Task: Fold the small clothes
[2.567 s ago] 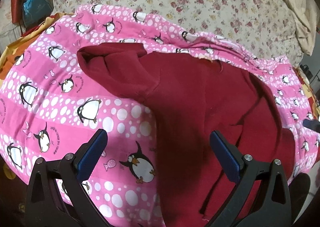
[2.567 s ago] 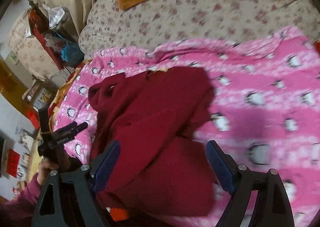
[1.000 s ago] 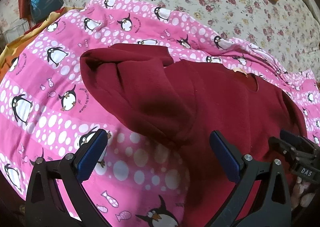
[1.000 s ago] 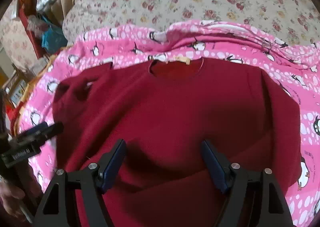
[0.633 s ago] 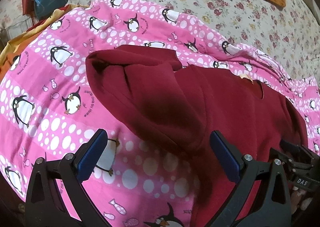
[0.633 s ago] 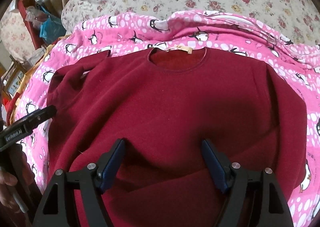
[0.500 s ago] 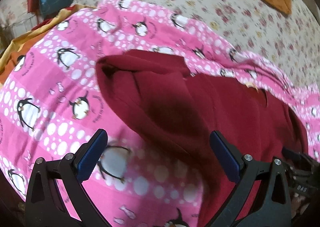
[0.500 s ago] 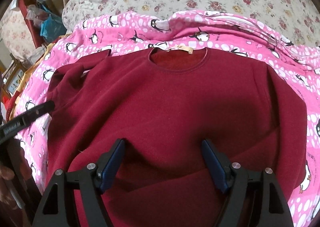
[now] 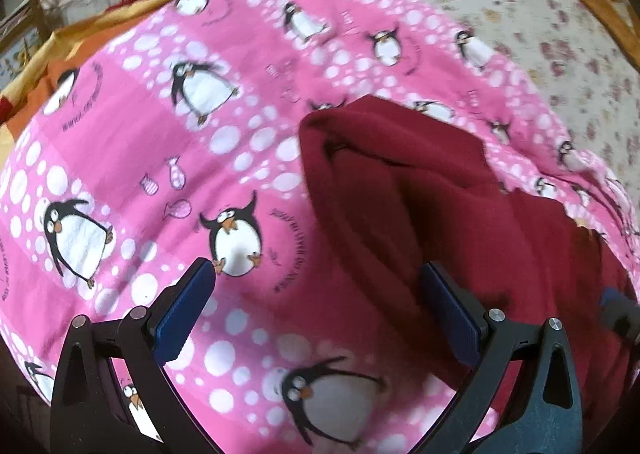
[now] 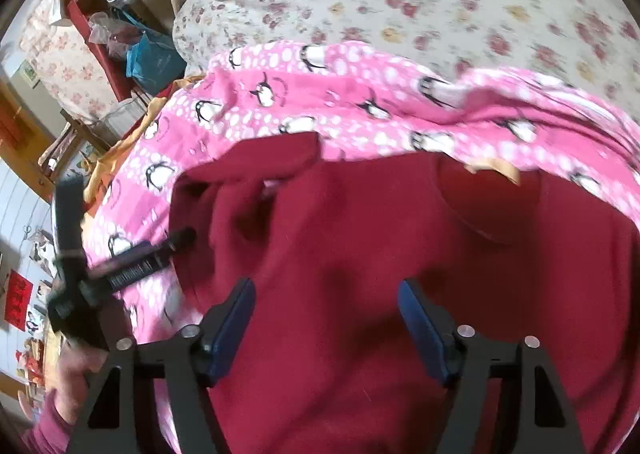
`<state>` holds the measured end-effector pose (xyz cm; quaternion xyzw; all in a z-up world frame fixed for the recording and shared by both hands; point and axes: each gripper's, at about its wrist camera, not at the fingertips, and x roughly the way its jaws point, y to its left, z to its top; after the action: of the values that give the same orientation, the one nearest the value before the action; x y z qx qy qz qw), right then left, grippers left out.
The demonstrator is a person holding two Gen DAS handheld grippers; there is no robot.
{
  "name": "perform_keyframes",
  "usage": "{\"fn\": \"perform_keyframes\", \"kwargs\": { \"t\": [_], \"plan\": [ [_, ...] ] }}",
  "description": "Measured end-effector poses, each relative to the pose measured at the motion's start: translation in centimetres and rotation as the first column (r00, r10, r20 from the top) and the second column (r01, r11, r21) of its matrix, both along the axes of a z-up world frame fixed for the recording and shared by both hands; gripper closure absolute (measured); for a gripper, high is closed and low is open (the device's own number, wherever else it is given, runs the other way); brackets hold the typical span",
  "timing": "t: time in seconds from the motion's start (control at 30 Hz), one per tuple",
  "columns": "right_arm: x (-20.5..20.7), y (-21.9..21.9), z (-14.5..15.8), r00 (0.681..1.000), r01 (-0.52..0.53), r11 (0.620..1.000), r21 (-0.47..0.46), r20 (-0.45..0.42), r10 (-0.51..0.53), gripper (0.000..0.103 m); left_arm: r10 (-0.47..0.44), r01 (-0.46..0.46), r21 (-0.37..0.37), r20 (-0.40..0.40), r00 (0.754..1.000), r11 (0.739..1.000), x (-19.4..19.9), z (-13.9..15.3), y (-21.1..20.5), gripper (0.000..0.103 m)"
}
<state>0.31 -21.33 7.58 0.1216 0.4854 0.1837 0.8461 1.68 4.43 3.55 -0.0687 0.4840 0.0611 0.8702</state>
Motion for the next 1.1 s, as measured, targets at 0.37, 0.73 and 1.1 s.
{"fn": "perform_keyframes", "kwargs": {
  "t": [0.37, 0.73, 1.1],
  "plan": [
    [7.5, 5.1, -1.1, 0.999, -0.044, 0.999, -0.005, -0.001, 0.044, 0.036, 0.006, -0.006, -0.015, -0.008, 1.0, 1.0, 0.1, -1.7, 0.5, 0.001],
    [14.1, 7.6, -4.1, 0.998, -0.045, 0.997, -0.055, -0.039, 0.043, 0.036, 0.009, -0.008, -0.03, 0.008, 1.0, 1.0, 0.1, -2.1, 0.7, 0.001],
    [17.1, 8.9, -6.9, 0.995, -0.036, 0.994, -0.101, -0.093, 0.027, 0.036, 0.006, -0.006, -0.024, 0.021, 1.0, 1.0, 0.0, -2.3, 0.8, 0.001]
  ]
}}
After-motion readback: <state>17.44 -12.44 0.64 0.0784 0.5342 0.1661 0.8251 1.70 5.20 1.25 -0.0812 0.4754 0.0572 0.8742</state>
